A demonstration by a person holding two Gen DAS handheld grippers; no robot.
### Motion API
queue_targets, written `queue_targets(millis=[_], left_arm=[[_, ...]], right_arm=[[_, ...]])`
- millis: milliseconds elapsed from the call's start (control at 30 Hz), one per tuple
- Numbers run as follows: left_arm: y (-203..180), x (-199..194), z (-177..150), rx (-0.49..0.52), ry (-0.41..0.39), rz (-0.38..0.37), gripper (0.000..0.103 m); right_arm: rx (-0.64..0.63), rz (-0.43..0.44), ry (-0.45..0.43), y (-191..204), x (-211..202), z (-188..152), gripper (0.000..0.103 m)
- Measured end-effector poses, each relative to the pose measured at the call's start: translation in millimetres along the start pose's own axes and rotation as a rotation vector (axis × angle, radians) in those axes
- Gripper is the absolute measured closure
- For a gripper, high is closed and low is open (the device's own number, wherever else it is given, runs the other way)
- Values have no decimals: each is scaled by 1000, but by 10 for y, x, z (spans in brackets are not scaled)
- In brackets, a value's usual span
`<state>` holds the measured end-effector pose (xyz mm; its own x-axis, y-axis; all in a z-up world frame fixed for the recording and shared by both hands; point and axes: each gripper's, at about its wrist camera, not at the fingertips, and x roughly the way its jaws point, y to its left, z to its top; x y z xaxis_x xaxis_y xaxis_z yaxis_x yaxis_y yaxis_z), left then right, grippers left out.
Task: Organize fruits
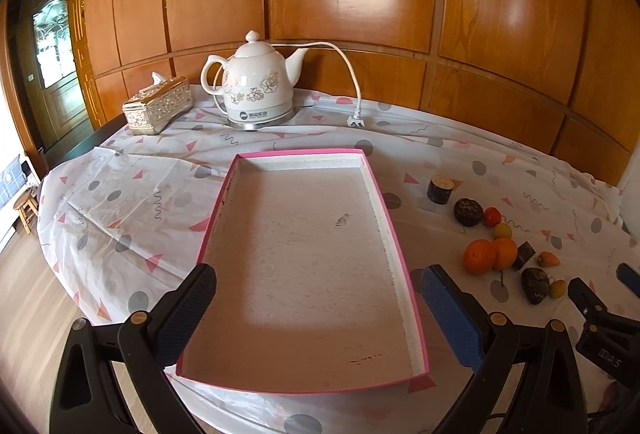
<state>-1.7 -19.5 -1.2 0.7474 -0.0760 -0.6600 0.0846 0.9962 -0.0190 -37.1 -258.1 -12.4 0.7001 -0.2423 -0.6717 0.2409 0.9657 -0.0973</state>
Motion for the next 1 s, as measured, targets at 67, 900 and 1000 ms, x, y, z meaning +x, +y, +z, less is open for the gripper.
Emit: queue_targets(millis=[67, 900, 1000], left_arm=[[-27, -6, 4, 6, 1, -9, 0], [-509, 67, 10, 128, 63, -180, 0], [-611, 163, 22, 160, 108, -197, 0]], right_arm=[[0, -3, -3, -19, 1, -3, 1], [170, -17, 97, -630, 267, -197, 1], [224, -56, 137, -856, 340, -300, 1]])
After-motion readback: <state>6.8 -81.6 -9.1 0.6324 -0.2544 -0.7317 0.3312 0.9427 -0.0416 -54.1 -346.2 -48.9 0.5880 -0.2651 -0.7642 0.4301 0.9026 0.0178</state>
